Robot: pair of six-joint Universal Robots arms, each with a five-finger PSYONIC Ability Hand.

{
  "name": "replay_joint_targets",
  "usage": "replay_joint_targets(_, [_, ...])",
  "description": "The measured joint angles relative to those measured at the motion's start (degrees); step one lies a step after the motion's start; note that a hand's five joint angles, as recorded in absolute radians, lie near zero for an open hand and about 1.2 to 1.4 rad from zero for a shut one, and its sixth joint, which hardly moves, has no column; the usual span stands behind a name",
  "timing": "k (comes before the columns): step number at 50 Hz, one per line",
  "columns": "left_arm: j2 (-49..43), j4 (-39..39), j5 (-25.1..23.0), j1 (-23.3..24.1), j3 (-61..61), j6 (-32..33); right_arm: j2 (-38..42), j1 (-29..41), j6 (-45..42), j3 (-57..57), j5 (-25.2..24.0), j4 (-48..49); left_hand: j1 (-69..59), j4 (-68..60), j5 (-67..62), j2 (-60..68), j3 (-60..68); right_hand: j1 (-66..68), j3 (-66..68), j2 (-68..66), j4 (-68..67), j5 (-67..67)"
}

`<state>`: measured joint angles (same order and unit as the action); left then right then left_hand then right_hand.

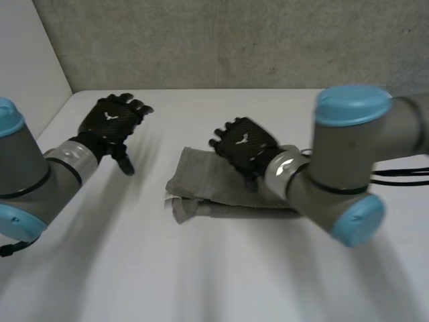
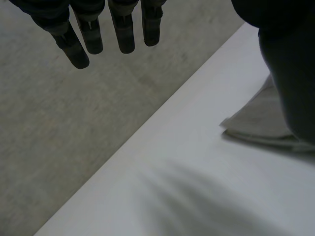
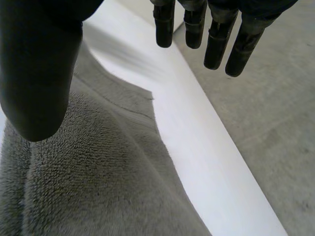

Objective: Fold the towel.

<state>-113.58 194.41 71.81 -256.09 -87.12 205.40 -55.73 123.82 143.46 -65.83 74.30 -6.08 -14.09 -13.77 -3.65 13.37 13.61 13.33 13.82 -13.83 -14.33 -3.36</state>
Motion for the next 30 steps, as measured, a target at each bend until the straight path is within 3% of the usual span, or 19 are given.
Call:
replay_joint_targets(5, [0.45, 0.00, -0.06, 4.51, 0.27, -1.17, -6.82, -5.11, 6.41, -9.41, -2.89, 1.11, 0.00, 0.00, 0.00, 0.00, 0.00, 0.00, 0.00, 0.00, 0.00, 0.00])
replay_joint_targets(12, [0.63, 0.00, -0.16, 9.15, 0.52, -2.25, -9.92, -10.74, 8.59, -19.60, -3.50, 4.34, 0.00, 0.00, -0.02, 0.07, 0.02, 0.38, 0.18, -0.16, -0.13, -0.23])
replay_joint_targets(20, [-1.38, 0.00, -0.07, 11.96, 0.49, -2.19, -10.06, -18.18, 7.93, -30.73, -3.64, 14.60, 0.00, -0.08, -0.09, 0.19, 0.07, 11.87, 12.28, -12.15, -11.70, -13.21])
replay_joint_targets(23, [-1.89, 0.11, -0.01, 11.99, 0.50, -2.22, -7.94, -19.65, 7.77, -32.17, -4.03, 18.42, 0.00, -0.08, -0.09, 0.19, 0.07, 24.02, 23.83, -24.09, -23.43, -24.04])
replay_joint_targets(25, [-1.94, 0.23, 0.03, 11.82, 0.43, -2.28, -5.91, -20.20, 7.67, -31.87, -4.24, 20.14, 0.00, -0.09, -0.09, 0.19, 0.07, 44.58, 44.18, -45.32, -42.87, -44.33])
replay_joint_targets(27, [-1.87, 0.30, 0.05, 11.67, 0.35, -2.31, -4.98, -20.36, 7.69, -31.33, -4.28, 20.63, 0.00, -0.09, -0.09, 0.19, 0.07, 54.18, 54.24, -55.62, -54.08, -54.68])
replay_joint_targets(30, [-1.58, 0.40, 0.08, 11.32, 0.06, -2.40, -3.50, -20.47, 7.94, -29.50, -4.25, 20.90, 0.00, -0.09, -0.09, 0.19, 0.07, 59.79, 62.19, -62.05, -62.03, -62.94])
